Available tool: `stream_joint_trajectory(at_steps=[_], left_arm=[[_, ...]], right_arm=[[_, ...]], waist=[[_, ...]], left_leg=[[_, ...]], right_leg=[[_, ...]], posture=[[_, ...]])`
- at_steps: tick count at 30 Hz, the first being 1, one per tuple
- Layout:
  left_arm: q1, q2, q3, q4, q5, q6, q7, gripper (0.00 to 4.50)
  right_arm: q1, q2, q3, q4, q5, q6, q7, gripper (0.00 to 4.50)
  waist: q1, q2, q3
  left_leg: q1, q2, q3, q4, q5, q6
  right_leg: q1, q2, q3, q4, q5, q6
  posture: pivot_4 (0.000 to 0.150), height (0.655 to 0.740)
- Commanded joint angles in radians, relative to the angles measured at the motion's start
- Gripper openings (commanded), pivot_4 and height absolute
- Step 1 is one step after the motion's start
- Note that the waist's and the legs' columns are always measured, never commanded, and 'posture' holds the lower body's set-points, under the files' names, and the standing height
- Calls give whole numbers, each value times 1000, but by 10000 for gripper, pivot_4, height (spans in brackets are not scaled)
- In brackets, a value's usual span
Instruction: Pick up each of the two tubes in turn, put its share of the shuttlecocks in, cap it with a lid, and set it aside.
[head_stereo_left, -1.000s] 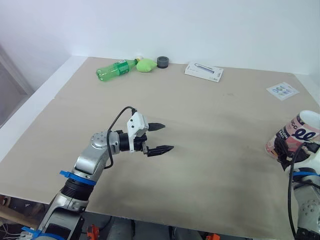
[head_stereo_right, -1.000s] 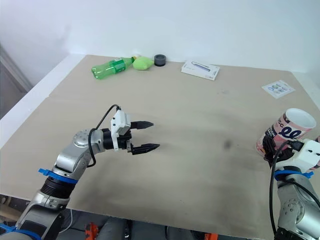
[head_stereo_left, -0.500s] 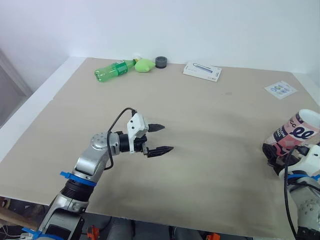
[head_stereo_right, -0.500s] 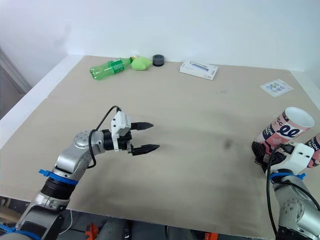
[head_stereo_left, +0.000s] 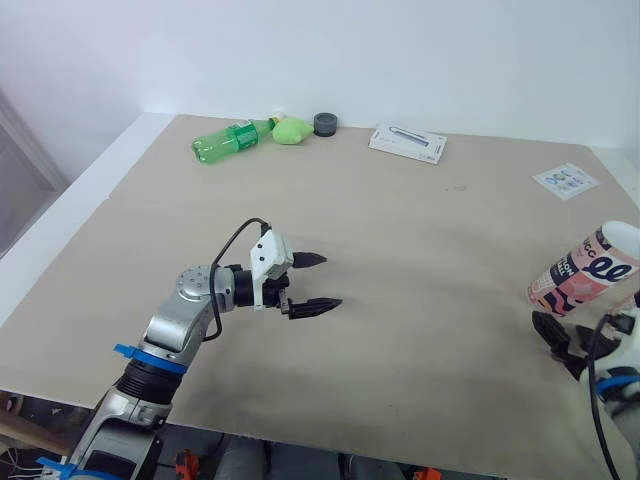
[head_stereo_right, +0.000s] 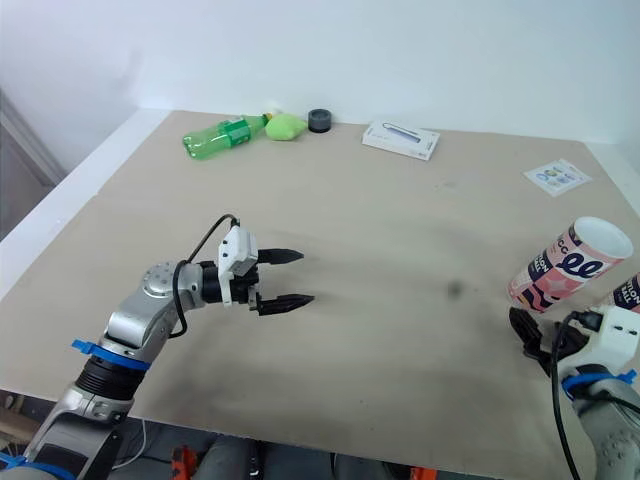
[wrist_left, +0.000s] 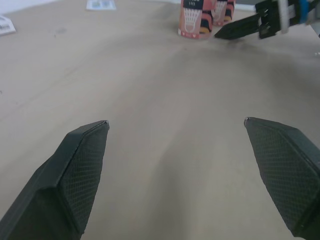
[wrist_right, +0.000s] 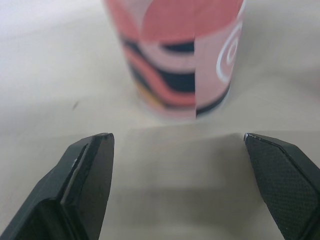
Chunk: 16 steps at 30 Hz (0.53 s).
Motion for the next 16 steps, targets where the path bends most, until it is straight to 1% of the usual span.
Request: stream_joint_trajectory(at_steps=[1,3,6,7,8,12,16], left_arm=[[39,52,58,-88,-47,51,-3,45000],[82,96,74,-131,-62,103,-1,45000],[142,144,107,-174,-76,145,13,45000],[167,152,129,-189,-84,165,39,45000],[187,163,144,-200,-92,186,52,45000],[260,186,182,-250,-98,195,87,45000],[307,183,215,-273,-123,204,106,45000]], right_arm=[[145,-10,-72,-235,164,2,183,44466],[218,-5,-65,-344,232,-10,280,44466],[247,-24,24,-423,219,-32,333,44466],[228,-29,65,-431,213,-31,332,44466],[209,-32,100,-428,200,-30,329,44466],[160,-29,202,-394,165,-43,319,44466],[132,-16,289,-361,116,-65,314,44466]], waist=[[0,1,0],[-1,1,0],[-11,0,0],[-12,0,0],[-13,-5,2],[-11,-6,3],[-1,-7,3]], left_leg=[[0,0,0,0,0,0],[0,0,0,0,0,0],[1,2,0,-2,-1,-1],[3,2,0,-2,-2,-1],[3,3,0,-2,-2,-1],[3,3,2,-1,-2,-2],[1,1,2,-1,-2,-3]], right_leg=[[0,-1,0,0,0,0],[0,-1,0,0,0,0],[-1,0,0,0,-1,-2],[1,0,-2,0,-3,-4],[1,0,-2,0,-3,-4],[0,-4,-3,-1,-1,-6],[-1,-7,-4,-2,-3,-4]], posture=[[1500,7294],[1500,7294],[1500,7294],[1500,7294],[1500,7294],[1500,7294],[1500,7294]])
